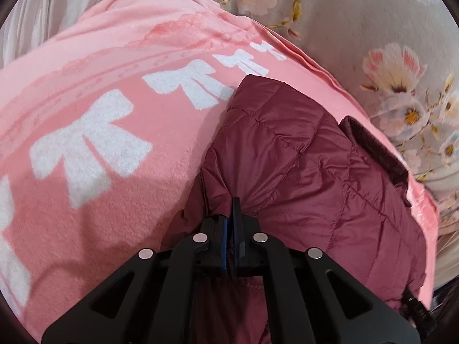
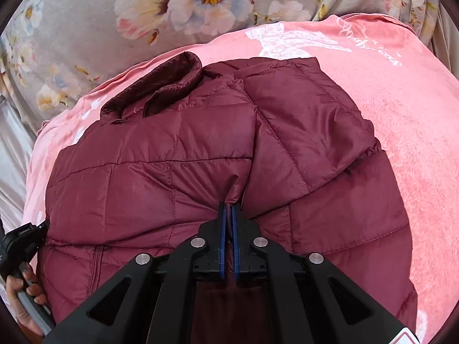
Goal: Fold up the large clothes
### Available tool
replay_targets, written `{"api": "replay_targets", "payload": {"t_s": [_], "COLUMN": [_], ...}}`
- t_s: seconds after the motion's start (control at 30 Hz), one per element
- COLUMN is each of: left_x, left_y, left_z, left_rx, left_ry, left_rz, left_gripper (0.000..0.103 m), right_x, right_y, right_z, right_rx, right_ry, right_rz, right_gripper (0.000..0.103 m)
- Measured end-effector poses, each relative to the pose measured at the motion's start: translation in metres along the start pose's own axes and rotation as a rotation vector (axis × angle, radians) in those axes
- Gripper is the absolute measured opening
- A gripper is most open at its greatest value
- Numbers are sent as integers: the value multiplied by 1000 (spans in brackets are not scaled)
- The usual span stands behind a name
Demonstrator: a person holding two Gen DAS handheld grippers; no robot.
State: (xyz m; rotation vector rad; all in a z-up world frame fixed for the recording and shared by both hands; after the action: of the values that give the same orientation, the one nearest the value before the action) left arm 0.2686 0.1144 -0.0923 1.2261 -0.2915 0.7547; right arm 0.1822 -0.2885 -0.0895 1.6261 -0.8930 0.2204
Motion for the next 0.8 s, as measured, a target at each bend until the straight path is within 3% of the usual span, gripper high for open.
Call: {"api": "replay_targets", "payload": {"t_s": [0.07, 0.13, 0.2, 0.3, 0.37, 0.47, 0.63, 0.8], "left_x": [-3, -5, -4, 2, 4, -5, -30, -41], "left_y": [17, 41, 69, 83, 79, 50, 10, -1], "left_z": [4, 10, 25, 56, 77, 105, 112, 107], "left_rx": [45, 60, 69, 38, 4, 22, 60, 65], "left_ry": [-41, -74, -140, -200, -229, -302, -337, -334], "left_rz": [23, 80, 156, 188, 176, 117, 32, 16], "left_gripper": [9, 22, 23, 23, 23, 23, 23, 23], "right_x": [-2, -3, 3, 11, 11, 1, -10, -12], "right_y": [18, 45, 57, 55, 43, 16, -10, -24], "right_z": [1, -2, -16, -43, -65, -78, -77, -69], "right_rx": [-24, -26, 11, 38, 38, 45, 28, 53], "right_ry": [-15, -6, 27, 95, 162, 193, 190, 147], "right_rz": [59, 142, 164, 168, 154, 92, 15, -37], "right_gripper": [14, 14, 11, 9, 6, 2, 2, 0]}}
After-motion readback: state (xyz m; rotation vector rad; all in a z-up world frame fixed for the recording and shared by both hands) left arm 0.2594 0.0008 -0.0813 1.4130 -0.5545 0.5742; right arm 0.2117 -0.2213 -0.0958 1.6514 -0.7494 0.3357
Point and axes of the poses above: each gripper's, at about its wrist camera, not at the fingertips, and y roughly against the way its jaws point, z to its right, x to its top, the point moved 2 cm from there along -y, roughly the way its jaws point, and after that the axes turned 3 degrees about -z, right-handed, at the moved point
